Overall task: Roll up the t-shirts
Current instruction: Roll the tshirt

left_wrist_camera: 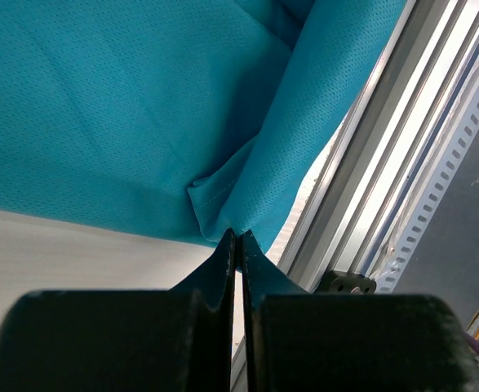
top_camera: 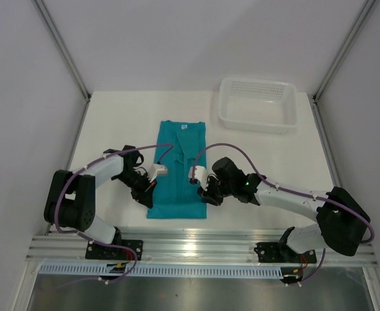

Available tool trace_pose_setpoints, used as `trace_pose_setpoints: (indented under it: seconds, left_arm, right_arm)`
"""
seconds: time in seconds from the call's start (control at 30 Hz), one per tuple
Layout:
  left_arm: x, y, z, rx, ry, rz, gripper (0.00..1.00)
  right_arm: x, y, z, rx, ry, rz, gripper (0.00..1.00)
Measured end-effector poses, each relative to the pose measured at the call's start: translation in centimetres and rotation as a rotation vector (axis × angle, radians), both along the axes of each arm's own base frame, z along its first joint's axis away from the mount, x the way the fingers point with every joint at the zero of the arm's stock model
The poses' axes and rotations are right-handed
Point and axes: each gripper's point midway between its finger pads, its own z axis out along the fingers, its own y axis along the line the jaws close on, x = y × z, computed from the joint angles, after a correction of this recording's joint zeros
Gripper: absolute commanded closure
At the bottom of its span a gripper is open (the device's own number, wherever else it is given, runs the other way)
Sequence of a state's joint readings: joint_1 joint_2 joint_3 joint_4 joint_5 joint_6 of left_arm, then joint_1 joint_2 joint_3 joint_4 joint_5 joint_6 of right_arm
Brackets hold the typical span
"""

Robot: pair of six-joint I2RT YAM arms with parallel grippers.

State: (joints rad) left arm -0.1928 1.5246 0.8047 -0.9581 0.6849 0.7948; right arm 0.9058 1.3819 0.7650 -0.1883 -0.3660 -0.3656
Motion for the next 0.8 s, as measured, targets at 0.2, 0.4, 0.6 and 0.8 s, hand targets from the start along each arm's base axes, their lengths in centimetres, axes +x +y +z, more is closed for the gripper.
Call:
trace_pose_setpoints:
  seconds: [0.2, 0.4, 0.6, 0.8]
  left_arm:
    - [0.5, -0.1, 0.1, 0.001, -0.009, 0.01, 0.98]
    - [1.3, -0.1, 0.0, 0.013, -0.009, 0.023, 0.98]
    - [1.3, 0.1, -0.6, 0.031, 0.016, 0.039, 0.98]
    - [1.4, 0.1, -0.9, 0.038, 0.028, 0.051, 0.85]
  right_arm:
    - [0.8, 0.4, 2.0, 0.047, -0.043, -0.081, 0.76]
    - [-1.1, 3.4, 3.4, 0.146, -0.036, -0.083, 0.82]
    - [-2.6, 6.3, 1.3, 0.206, 0.041, -0.091, 0.83]
    - [-2.2, 7.2, -2.2, 0.177, 0.103, -0.142, 0.84]
